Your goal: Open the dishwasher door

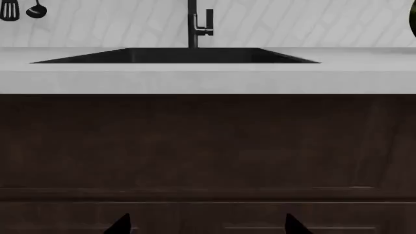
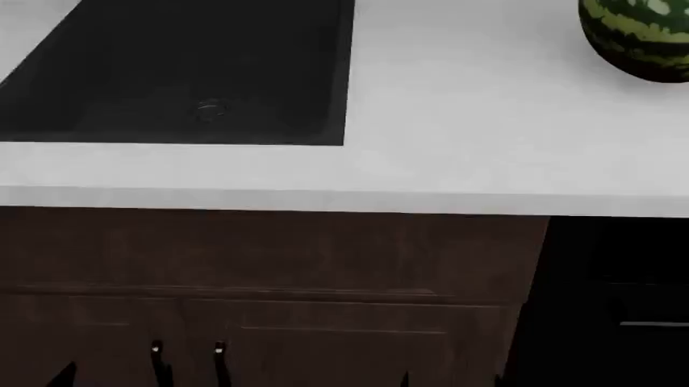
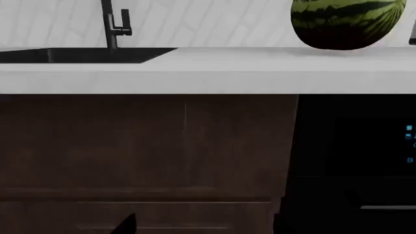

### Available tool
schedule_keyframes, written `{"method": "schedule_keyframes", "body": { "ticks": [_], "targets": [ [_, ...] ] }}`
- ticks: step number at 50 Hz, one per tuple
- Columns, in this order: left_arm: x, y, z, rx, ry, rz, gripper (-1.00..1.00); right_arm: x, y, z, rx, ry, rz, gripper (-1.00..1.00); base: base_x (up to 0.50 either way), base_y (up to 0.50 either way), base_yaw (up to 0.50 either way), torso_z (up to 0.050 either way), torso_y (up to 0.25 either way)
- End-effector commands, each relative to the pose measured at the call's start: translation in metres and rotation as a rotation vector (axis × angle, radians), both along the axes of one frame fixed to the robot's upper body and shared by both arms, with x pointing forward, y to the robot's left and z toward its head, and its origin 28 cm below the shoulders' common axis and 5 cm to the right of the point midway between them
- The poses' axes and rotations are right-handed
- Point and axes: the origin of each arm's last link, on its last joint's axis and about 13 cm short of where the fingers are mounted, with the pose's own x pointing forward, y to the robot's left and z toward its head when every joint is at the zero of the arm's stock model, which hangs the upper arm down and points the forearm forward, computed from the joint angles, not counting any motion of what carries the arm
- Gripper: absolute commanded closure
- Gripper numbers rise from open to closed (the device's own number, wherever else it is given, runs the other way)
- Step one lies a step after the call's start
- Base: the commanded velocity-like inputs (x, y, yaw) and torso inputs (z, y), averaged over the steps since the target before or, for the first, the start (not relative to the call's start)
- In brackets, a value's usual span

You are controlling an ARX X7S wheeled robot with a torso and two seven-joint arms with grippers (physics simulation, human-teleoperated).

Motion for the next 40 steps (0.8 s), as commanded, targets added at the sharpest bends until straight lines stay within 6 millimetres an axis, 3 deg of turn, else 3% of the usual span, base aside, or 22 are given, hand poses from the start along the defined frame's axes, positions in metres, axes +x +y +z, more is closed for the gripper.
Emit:
{"method": "schedule_keyframes", "body": {
  "ticks": [1, 9, 40],
  "targets": [
    [0.0006, -0.0001, -0.0012, 0.000, 0.000, 0.000, -1.00, 0.0006, 0.0002, -0.0012, 0.000, 0.000, 0.000, -1.00, 0.00, 0.00, 0.00, 0.000, 0.000],
    [0.0013, -0.0006, 0.0011, 0.027, -0.005, 0.012, -1.00, 0.0012, 0.0012, 0.0007, 0.034, 0.004, 0.007, -1.00, 0.00, 0.00, 0.00, 0.000, 0.000],
    [0.0011, 0.0003, 0.0045, 0.045, -0.020, 0.018, -1.00, 0.0007, -0.0006, 0.0067, 0.046, -0.018, 0.009, -1.00, 0.00, -0.50, 0.00, 0.000, 0.000]
  ]
}}
